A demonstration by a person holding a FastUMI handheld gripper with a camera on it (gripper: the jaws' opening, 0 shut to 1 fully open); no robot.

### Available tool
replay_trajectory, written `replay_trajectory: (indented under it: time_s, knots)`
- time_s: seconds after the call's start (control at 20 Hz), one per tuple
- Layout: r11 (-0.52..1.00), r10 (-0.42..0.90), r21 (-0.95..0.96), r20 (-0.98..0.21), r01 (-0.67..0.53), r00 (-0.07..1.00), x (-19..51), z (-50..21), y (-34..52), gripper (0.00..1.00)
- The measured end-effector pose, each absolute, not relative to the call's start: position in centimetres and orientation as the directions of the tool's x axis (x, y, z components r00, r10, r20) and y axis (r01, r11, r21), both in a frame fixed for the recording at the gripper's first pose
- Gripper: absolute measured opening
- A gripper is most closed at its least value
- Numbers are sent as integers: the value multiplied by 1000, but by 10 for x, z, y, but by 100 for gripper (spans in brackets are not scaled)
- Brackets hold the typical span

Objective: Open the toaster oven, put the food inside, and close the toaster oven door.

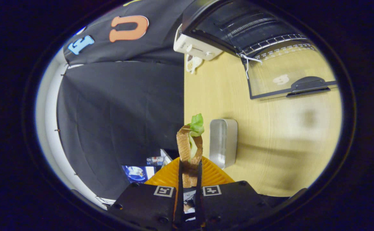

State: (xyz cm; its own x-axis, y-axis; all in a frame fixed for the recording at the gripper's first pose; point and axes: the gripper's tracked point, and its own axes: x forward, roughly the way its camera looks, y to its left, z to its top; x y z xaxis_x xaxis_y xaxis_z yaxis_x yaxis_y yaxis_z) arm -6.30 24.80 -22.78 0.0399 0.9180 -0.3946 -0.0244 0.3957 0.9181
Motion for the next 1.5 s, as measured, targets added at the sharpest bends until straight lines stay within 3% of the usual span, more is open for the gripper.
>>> replay_trajectory:
  time_s: [0.5, 0.95, 1.3, 1.5]
  knots:
    - [331, 830, 942, -319, 56, 458, 20, -195, 128, 19]
    - [297, 706, 945, -313, 136, 636, 103, -243, 89, 19]
    - [234, 651, 957, -283, 169, 704, 149, -272, 102, 19]
    - [189, 550, 963, -265, 190, 792, 179, -282, 94, 19]
